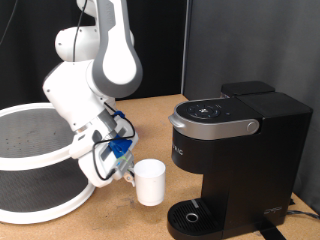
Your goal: Make a cup of coffee with the keurig machine
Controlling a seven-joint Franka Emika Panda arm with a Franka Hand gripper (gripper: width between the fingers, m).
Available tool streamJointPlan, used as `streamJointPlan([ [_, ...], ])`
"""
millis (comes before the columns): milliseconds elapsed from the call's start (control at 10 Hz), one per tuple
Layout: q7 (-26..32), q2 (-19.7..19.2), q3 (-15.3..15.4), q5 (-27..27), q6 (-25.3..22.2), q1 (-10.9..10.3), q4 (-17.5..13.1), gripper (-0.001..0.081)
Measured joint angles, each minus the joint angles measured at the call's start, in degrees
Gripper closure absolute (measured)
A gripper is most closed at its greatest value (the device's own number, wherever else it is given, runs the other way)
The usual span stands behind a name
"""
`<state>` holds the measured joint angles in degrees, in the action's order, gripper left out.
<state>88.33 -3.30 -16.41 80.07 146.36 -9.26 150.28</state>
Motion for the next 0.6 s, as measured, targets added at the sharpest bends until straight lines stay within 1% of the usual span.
streamJointPlan([
  [300, 1.63, -1.93, 3.08, 5.28, 1.3, -1.19, -1.18, 0.0736],
  [600, 4.88, -4.31, 5.65, 11.41, 2.49, -2.03, -3.49, 0.0736],
])
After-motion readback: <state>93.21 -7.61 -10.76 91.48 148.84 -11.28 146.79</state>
